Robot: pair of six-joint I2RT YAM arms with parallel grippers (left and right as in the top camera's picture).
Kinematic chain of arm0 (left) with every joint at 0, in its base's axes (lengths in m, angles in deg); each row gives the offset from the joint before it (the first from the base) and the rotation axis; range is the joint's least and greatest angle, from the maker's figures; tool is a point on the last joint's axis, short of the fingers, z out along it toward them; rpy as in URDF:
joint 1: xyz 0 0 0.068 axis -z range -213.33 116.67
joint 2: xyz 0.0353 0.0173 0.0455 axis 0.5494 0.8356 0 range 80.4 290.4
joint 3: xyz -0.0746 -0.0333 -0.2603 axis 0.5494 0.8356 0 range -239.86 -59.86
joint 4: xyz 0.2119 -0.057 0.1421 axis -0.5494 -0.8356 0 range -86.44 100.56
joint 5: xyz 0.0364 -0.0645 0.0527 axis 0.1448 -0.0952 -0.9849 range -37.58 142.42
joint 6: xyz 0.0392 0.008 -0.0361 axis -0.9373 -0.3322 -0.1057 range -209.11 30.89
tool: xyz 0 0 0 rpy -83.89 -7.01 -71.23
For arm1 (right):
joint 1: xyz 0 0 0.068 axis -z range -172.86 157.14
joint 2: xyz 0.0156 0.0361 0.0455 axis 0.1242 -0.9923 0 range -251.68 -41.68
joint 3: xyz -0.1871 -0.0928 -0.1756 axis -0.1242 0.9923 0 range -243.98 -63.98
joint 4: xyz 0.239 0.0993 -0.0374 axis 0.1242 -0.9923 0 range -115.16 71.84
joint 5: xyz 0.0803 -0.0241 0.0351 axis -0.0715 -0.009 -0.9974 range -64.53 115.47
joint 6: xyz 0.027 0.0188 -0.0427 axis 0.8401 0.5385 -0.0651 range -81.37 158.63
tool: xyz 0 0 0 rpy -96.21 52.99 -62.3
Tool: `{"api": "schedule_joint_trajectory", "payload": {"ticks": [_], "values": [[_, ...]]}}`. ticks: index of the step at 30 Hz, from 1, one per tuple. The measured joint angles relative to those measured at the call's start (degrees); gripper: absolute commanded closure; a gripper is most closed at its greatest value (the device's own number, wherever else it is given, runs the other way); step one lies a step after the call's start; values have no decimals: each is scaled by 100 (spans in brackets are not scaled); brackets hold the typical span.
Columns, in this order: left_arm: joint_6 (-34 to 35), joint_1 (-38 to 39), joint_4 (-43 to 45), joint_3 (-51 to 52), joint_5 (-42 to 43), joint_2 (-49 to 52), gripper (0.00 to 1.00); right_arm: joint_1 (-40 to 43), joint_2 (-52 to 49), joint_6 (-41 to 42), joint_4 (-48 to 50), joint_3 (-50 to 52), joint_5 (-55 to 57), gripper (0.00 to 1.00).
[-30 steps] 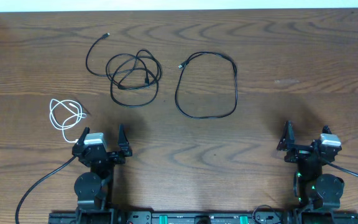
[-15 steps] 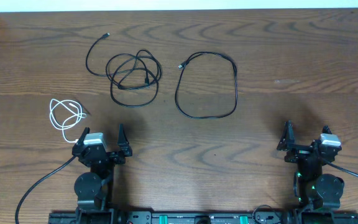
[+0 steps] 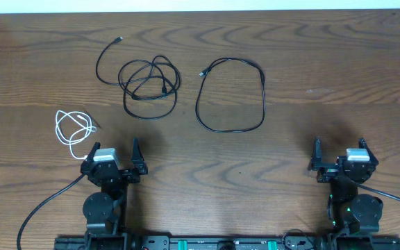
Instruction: Untangle cables
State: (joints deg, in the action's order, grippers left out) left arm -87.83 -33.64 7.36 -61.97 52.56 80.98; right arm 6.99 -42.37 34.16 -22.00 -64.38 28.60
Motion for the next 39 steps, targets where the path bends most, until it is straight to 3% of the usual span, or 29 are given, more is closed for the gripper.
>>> {"api": "schedule_joint_trajectory", "payload": {"ticks": [39], "values": [[0,0,0,0,0,0,5,2,0,46,0,0,-81,1]]}}
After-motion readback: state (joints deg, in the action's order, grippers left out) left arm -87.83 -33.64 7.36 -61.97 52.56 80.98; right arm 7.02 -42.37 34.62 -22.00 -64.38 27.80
